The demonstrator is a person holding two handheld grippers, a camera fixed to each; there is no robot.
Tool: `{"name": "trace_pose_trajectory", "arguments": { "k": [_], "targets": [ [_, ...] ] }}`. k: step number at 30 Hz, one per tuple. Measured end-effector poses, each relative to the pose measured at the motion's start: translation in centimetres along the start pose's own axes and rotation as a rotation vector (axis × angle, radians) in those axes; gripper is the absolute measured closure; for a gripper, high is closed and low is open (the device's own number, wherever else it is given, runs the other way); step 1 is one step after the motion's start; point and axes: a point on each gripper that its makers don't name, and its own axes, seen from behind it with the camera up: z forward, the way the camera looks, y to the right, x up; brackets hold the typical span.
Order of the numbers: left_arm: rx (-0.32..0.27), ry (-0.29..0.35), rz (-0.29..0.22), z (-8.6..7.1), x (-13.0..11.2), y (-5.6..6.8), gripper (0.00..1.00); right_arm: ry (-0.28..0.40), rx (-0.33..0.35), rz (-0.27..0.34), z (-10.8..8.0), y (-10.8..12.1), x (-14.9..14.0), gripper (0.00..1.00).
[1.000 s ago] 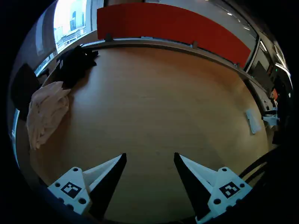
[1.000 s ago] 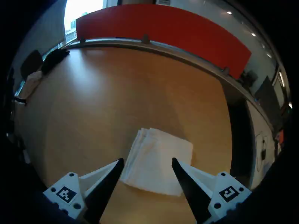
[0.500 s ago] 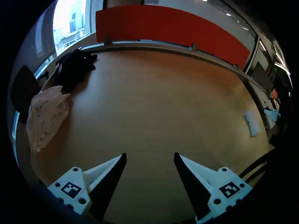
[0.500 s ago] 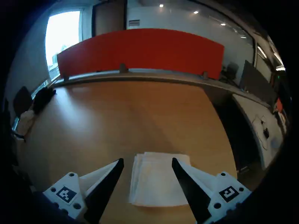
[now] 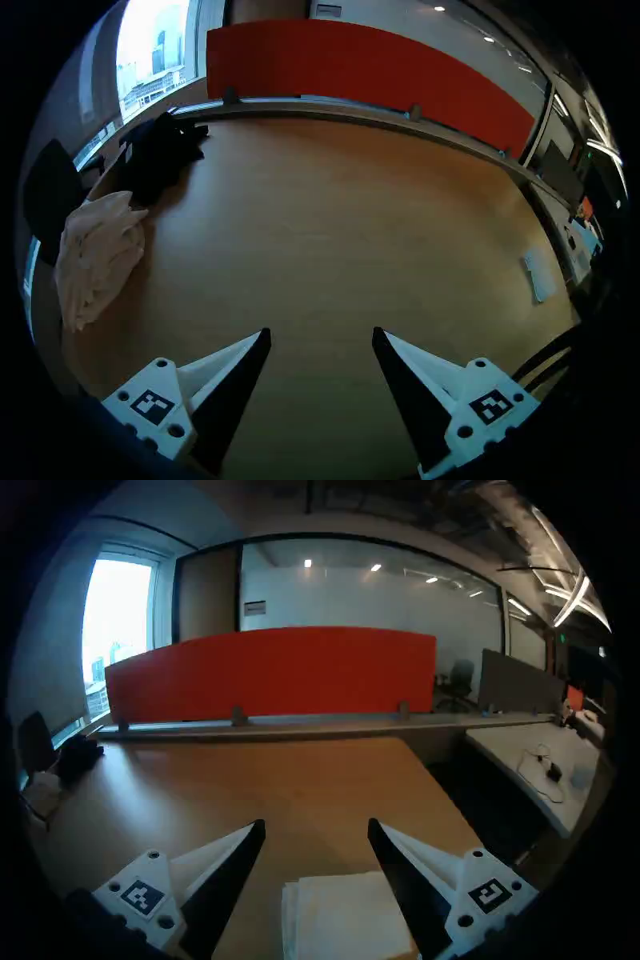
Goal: Fold towel
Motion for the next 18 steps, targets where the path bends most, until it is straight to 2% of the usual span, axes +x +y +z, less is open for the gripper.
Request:
{"name": "trace_pose_trajectory", "arguments": {
  "k": [4, 9, 18],
  "targets": [
    [-0.005, 0.018, -0.003, 0.0, 0.7, 0.2, 0.06, 0.055, -0.016, -0.036, -0.2, -0.2, 1.1, 0.01],
    [-0.007, 0.063, -0.011, -0.1, 2.0, 0.2, 0.06, 0.079, -0.008, -0.056, -0.2, -1.2, 1.8, 0.01],
    [-0.018, 0.239, -0.046, -0.9, 6.9, 0.0, 0.06, 0.112, 0.016, -0.036, -0.3, -3.5, 3.6, 0.01]
  ]
}}
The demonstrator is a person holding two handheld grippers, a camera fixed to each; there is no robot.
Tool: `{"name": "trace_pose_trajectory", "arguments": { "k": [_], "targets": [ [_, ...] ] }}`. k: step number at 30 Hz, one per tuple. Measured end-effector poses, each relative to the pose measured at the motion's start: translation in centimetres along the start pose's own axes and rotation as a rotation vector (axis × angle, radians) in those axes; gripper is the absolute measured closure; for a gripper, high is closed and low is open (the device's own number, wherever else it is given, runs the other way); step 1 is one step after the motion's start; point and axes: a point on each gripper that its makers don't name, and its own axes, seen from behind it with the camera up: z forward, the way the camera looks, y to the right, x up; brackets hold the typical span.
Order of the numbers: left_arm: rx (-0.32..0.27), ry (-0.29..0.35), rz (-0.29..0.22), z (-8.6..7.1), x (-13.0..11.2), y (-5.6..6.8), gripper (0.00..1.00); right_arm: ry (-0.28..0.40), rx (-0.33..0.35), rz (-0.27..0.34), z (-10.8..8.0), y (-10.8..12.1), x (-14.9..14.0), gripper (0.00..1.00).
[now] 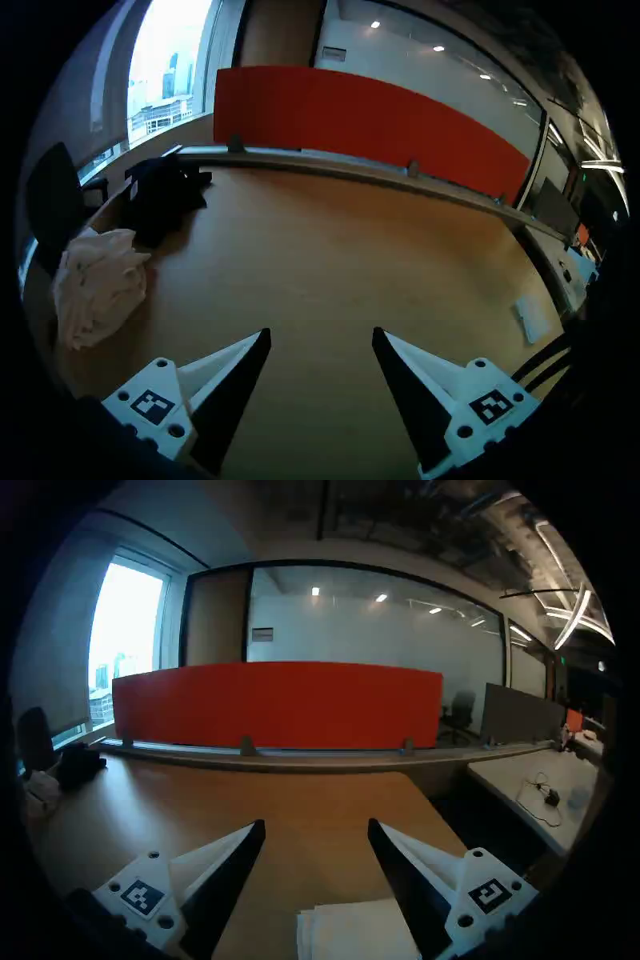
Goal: Fold towel
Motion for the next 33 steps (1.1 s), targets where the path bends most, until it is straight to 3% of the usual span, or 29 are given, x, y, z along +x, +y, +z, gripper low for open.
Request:
{"name": "trace_pose_trajectory", "arguments": {
  "k": [8, 17, 25, 33],
  "targets": [
    [0.030, 0.201, -0.003, -0.2, 5.6, -1.3, 0.06, 0.019, 0.015, -0.004, -0.1, -1.9, 1.2, 0.01],
    [0.038, 0.347, 0.012, 0.1, 10.9, -2.5, 0.06, 0.055, 0.033, -0.006, -0.4, -5.2, 3.0, 0.01],
    [0.028, 0.437, 0.052, -0.5, 14.4, -2.5, 0.06, 0.094, 0.040, 0.003, -0.4, -9.0, 5.1, 0.01],
    [0.014, 0.486, 0.066, -0.6, 15.8, -2.6, 0.06, 0.118, 0.055, -0.003, -0.7, -13.3, 6.2, 0.00]
  ]
}}
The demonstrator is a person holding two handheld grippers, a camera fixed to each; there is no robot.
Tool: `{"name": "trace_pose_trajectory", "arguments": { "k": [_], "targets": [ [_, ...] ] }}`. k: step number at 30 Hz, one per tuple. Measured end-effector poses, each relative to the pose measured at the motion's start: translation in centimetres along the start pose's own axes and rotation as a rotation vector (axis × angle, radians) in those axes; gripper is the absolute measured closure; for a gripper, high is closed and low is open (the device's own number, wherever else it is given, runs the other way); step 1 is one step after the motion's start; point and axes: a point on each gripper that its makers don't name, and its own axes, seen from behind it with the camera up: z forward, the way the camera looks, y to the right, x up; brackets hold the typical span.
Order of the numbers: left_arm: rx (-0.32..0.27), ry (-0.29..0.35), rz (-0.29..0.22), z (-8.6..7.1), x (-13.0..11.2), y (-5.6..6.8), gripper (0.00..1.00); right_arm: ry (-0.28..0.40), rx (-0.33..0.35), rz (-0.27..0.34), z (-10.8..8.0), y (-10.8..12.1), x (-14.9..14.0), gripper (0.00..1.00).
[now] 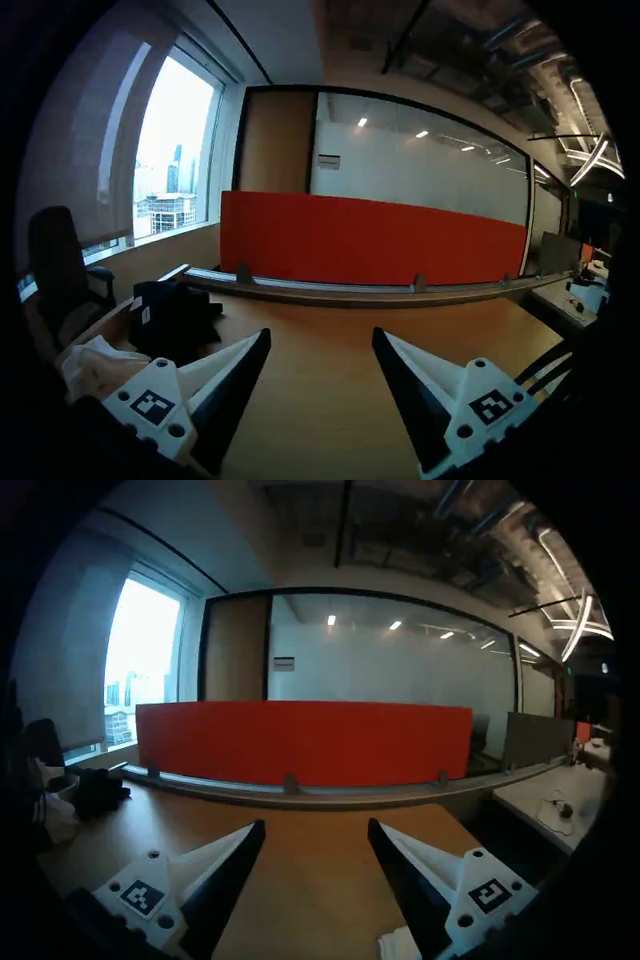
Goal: Fold towel
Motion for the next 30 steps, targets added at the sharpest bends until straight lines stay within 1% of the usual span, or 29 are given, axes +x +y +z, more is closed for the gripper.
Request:
{"name": "trace_pose_trajectory", "arguments": {
  "k": [3, 9, 15, 23, 27, 30],
  "targets": [
    [-0.004, 0.014, -0.005, 0.0, 0.2, -0.2, 0.06, -0.002, 0.003, -0.005, 0.1, -0.7, -0.2, 0.01],
    [-0.006, 0.030, -0.009, -0.1, 0.3, -0.5, 0.06, -0.009, -0.006, -0.011, 0.0, -0.9, -0.4, 0.00],
    [-0.008, 0.041, -0.028, -0.2, 0.2, -0.7, 0.06, -0.008, -0.011, -0.011, -0.1, -1.2, -0.1, 0.00],
    [-0.015, 0.052, -0.003, -0.1, -0.1, -0.2, 0.06, -0.010, -0.009, -0.003, -0.5, -1.8, 0.1, 0.01],
    [-0.017, 0.080, -0.002, -0.2, 0.0, 0.1, 0.06, -0.012, -0.005, 0.010, -0.8, -2.1, 0.3, 0.00],
    [-0.020, 0.080, 0.004, -0.1, -0.8, 0.3, 0.06, -0.009, -0.006, 0.019, -0.9, -2.2, 0.4, 0.01]
  ]
}}
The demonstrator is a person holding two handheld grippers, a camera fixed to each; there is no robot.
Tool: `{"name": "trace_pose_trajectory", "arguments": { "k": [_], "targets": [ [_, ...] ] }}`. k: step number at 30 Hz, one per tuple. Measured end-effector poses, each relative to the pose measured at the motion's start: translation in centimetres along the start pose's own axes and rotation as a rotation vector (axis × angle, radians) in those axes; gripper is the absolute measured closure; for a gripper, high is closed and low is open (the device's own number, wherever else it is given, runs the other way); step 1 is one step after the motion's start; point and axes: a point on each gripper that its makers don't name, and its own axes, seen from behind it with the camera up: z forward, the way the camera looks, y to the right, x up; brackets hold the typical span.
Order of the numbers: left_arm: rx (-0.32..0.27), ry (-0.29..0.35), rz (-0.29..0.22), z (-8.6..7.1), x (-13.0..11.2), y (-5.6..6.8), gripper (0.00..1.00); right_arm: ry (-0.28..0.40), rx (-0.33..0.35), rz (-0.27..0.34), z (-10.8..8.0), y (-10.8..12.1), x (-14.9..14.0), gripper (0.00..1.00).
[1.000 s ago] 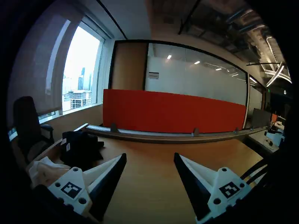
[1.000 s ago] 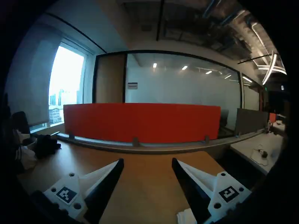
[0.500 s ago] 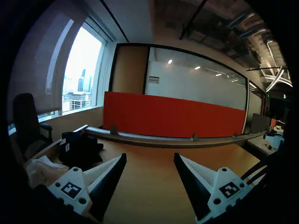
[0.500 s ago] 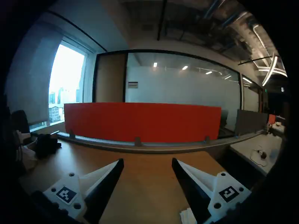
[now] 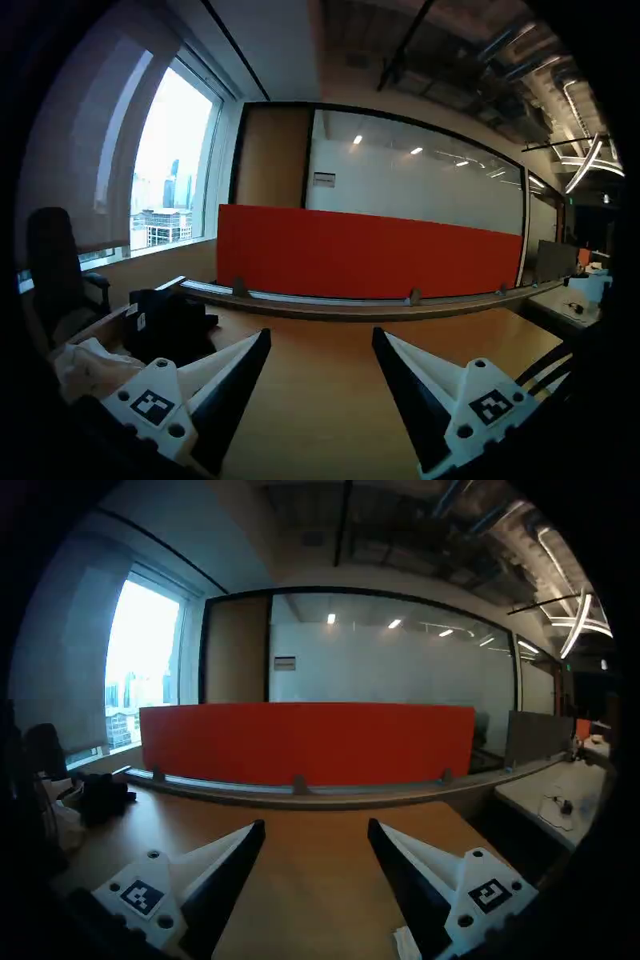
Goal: Fold towel
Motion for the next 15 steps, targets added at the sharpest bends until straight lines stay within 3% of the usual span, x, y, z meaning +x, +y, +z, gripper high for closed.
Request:
{"name": "trace_pose_trajectory", "arguments": {
  "k": [9, 15],
  "targets": [
    [-0.010, 0.036, 0.055, 0.1, -2.1, 0.2, 0.06, 0.001, -0.019, 0.042, -0.6, 0.2, -0.1, 0.00],
    [-0.002, 0.060, 0.090, -0.2, -4.0, -0.5, 0.06, 0.021, -0.038, 0.055, -0.9, 0.5, -0.1, 0.00]
  ]
}}
